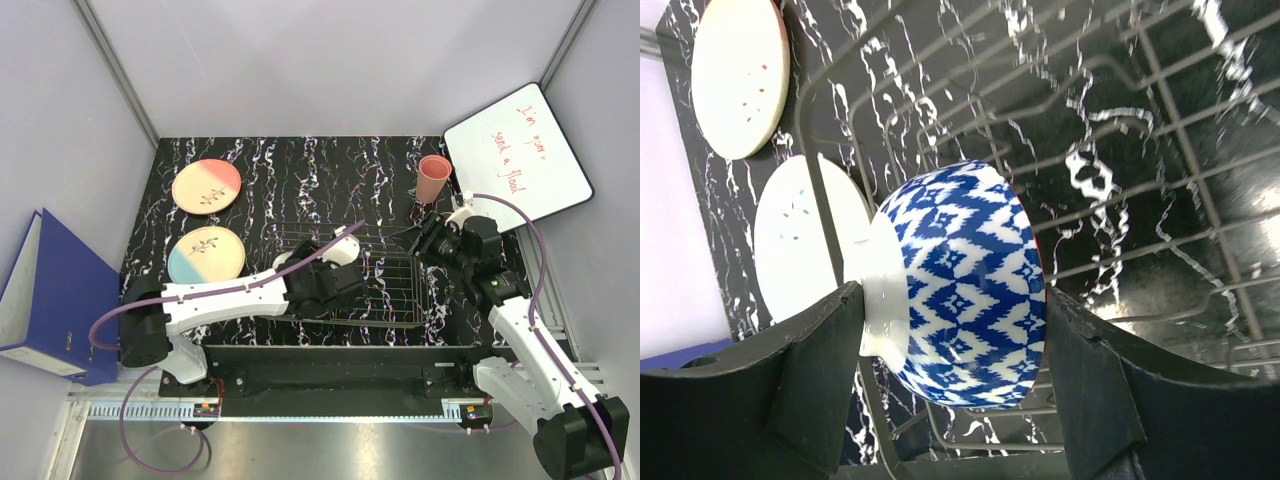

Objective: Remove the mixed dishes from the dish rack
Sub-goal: Pick up the bowl from the dish rack.

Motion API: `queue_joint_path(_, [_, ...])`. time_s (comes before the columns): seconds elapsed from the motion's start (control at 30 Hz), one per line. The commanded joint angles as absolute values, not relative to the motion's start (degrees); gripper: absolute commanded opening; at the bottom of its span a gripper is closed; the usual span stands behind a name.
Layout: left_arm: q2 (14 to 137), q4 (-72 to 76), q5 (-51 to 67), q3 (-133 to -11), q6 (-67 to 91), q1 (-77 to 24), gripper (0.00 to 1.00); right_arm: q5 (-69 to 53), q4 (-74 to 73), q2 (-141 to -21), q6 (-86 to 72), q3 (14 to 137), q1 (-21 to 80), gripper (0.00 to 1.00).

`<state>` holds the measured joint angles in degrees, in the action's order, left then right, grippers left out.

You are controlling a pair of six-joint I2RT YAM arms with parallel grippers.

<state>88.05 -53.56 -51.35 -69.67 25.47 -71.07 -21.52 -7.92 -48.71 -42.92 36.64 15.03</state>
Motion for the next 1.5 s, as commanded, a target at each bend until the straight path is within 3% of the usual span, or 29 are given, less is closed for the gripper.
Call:
queue_joint_path(0.0, [83.8, -52.6, -54.9, -74.2, 24.9, -70.7, 0.0, -20.8, -5.2, -47.9, -43.0, 36.6, 15.6, 0.54])
queue_joint_path(0.27, [81.4, -51.6, -54.1, -75.1, 25.8, -70.8, 0.0, -20.7, -5.6, -47.1, -42.8, 36.6, 15.6, 0.54])
queue_joint_path(0.4, [73.0, -47.6, -50.5, -76.4, 25.2, -69.1, 0.0, -18.6, -8.0, -46.1, -41.5, 38.9, 15.6, 0.54])
queue_joint_path(0.5, [66.0, -40.2, -38.9, -74.6, 26.1, -63.0, 0.0, -16.5, -10.5, -44.7, -40.4, 41.2, 15.6, 0.54])
queue_joint_path(0.63, [54.1, -25.9, -14.5, -67.6, 29.0, -49.4, 0.0, -15.9, -12.0, -41.8, -40.3, 42.7, 15.5, 0.54])
queue_joint_path(0.77, [51.6, -16.7, 1.1, -64.4, 32.4, -43.8, 0.0, -17.7, -11.8, -40.7, -41.0, 43.0, 15.6, 0.54])
queue_joint_path(1.0, [53.6, 5.6, 21.3, -56.8, 48.0, -37.3, 0.0, -24.2, -7.2, -39.5, -43.7, 41.4, 15.6, 0.52])
queue_joint_path(1.1, [56.0, 23.7, 29.2, -50.5, 57.0, -35.2, 0.0, -28.9, -2.1, -38.1, -45.7, 40.3, 15.6, 0.51])
queue_joint_path(1.47, [67.7, 62.4, 33.7, -40.5, 80.5, -31.0, 0.0, -36.7, 7.5, -34.4, -50.9, 39.8, 15.6, 0.55])
